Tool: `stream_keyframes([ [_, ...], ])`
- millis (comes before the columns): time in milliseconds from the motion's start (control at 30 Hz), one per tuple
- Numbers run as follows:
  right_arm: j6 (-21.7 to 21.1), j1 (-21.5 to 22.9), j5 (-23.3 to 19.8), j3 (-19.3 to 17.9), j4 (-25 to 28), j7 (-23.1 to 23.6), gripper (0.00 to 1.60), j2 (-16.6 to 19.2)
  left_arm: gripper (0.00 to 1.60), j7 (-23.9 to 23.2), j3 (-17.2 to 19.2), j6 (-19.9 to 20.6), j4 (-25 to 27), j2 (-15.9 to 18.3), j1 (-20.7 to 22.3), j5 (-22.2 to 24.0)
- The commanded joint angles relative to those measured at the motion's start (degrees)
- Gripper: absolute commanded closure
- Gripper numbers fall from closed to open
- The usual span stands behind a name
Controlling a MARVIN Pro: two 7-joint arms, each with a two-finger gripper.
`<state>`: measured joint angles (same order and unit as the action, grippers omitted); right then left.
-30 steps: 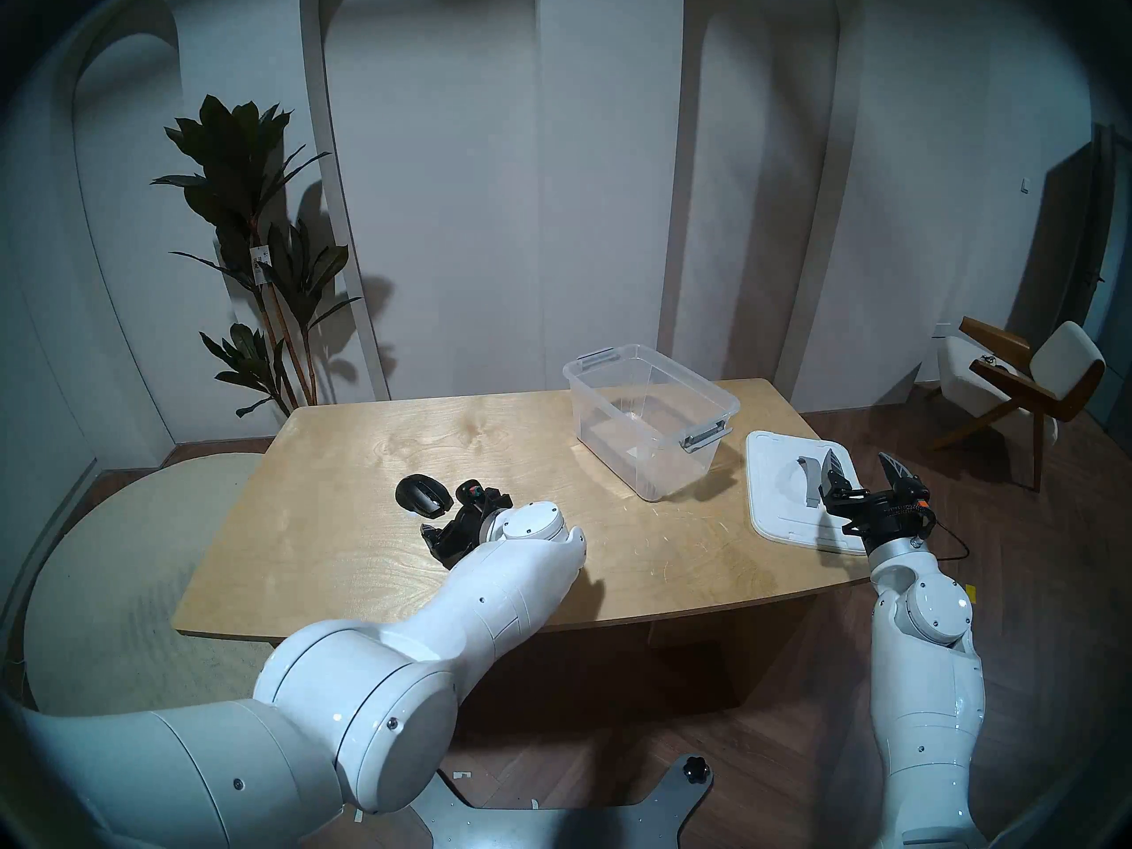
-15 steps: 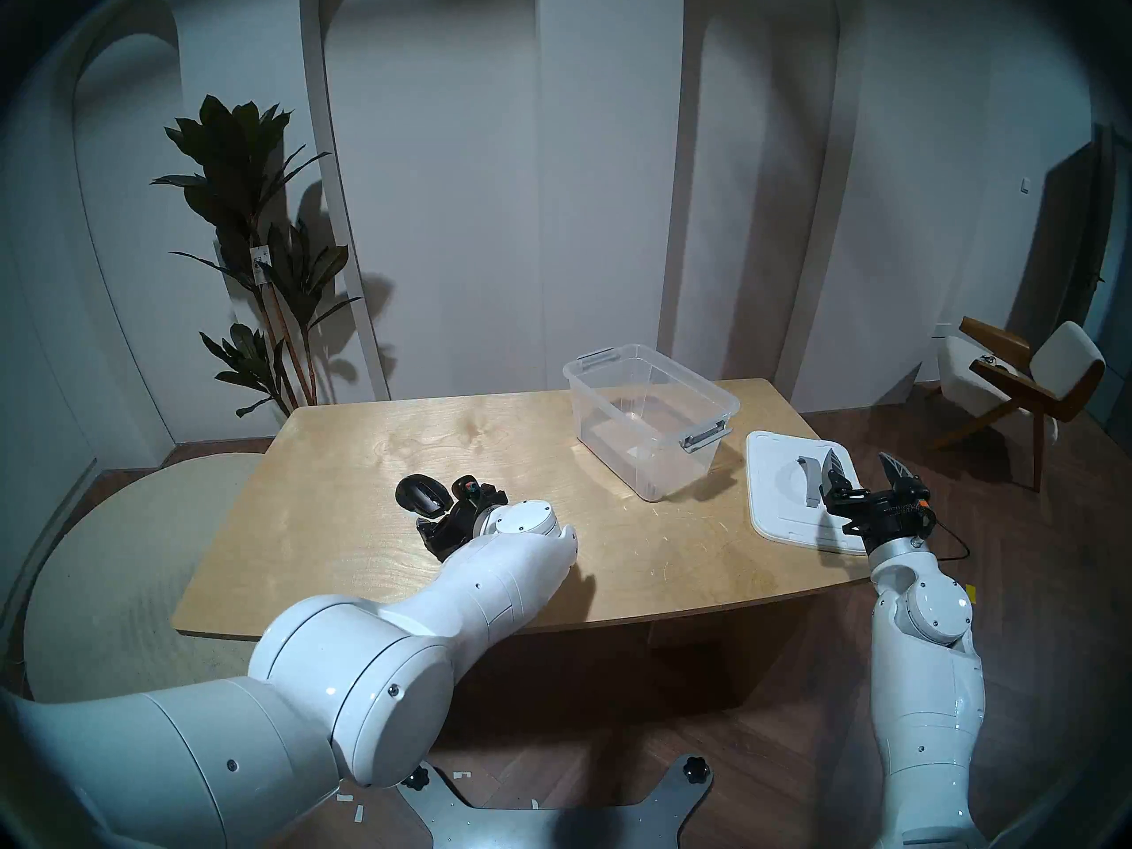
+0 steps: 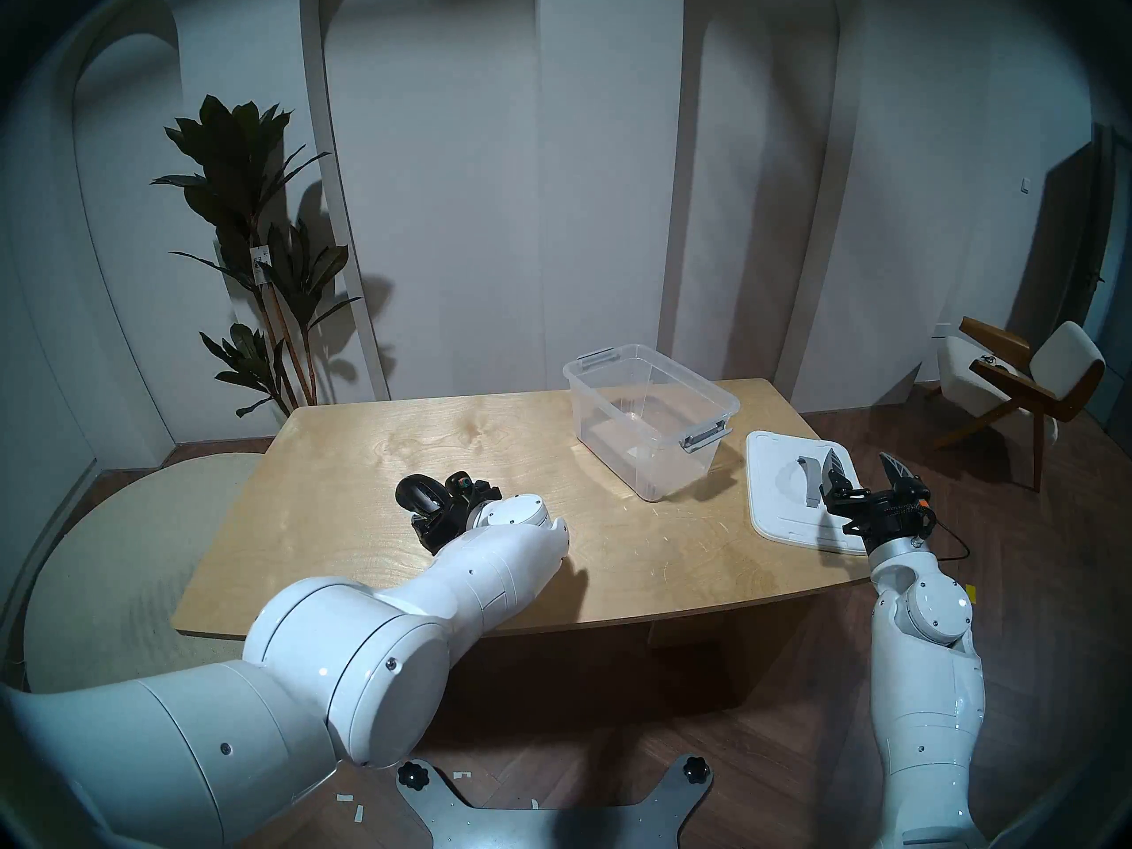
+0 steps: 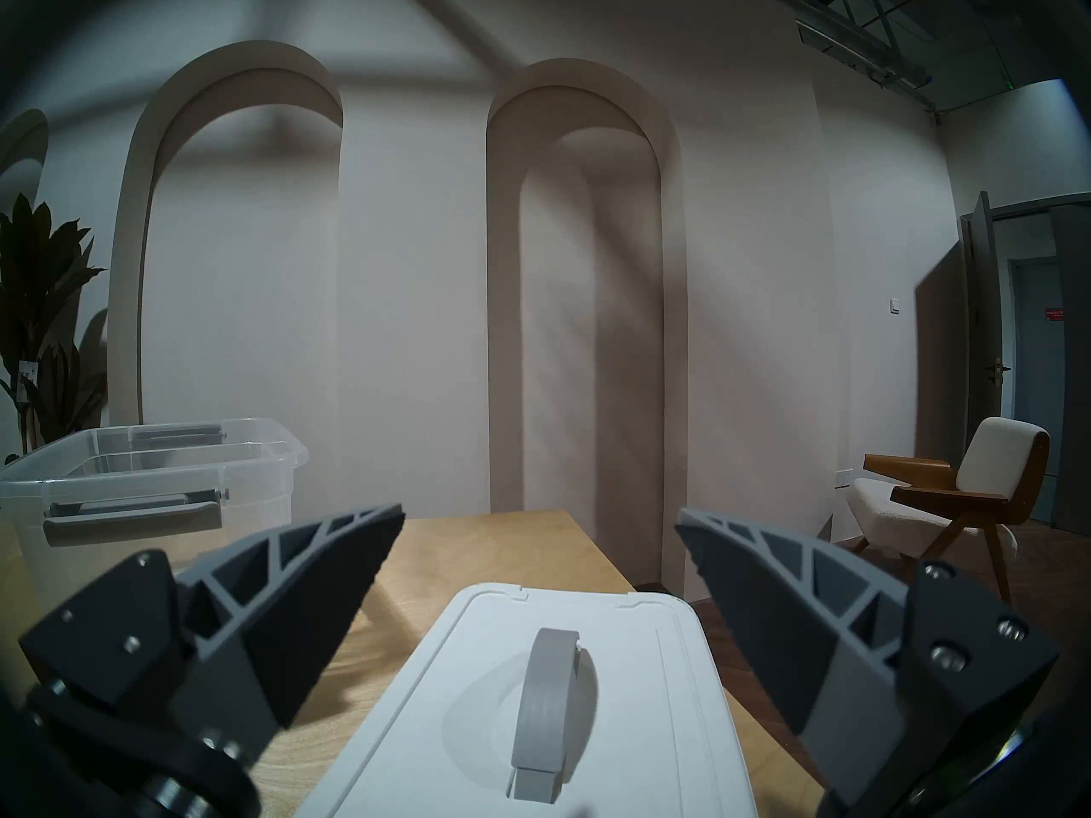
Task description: Open a storage container and put mouse inside
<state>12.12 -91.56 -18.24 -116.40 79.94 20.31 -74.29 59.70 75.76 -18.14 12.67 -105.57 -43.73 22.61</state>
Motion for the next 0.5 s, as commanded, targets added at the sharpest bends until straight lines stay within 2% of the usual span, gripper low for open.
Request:
stream_keyframes([
  [0, 0.45, 0.42, 0.17, 0.1, 1.27, -0.1, 0.0, 0.07, 0.0, -1.24, 0.57, 0.15, -1.42, 1.61, 1.17, 0.49],
  [467, 0.42, 0.45, 0.14, 0.12, 1.19, -0.13, 0.0, 0.09, 0.0, -5.98, 1.74, -0.48, -3.24, 3.02, 0.85, 1.61],
])
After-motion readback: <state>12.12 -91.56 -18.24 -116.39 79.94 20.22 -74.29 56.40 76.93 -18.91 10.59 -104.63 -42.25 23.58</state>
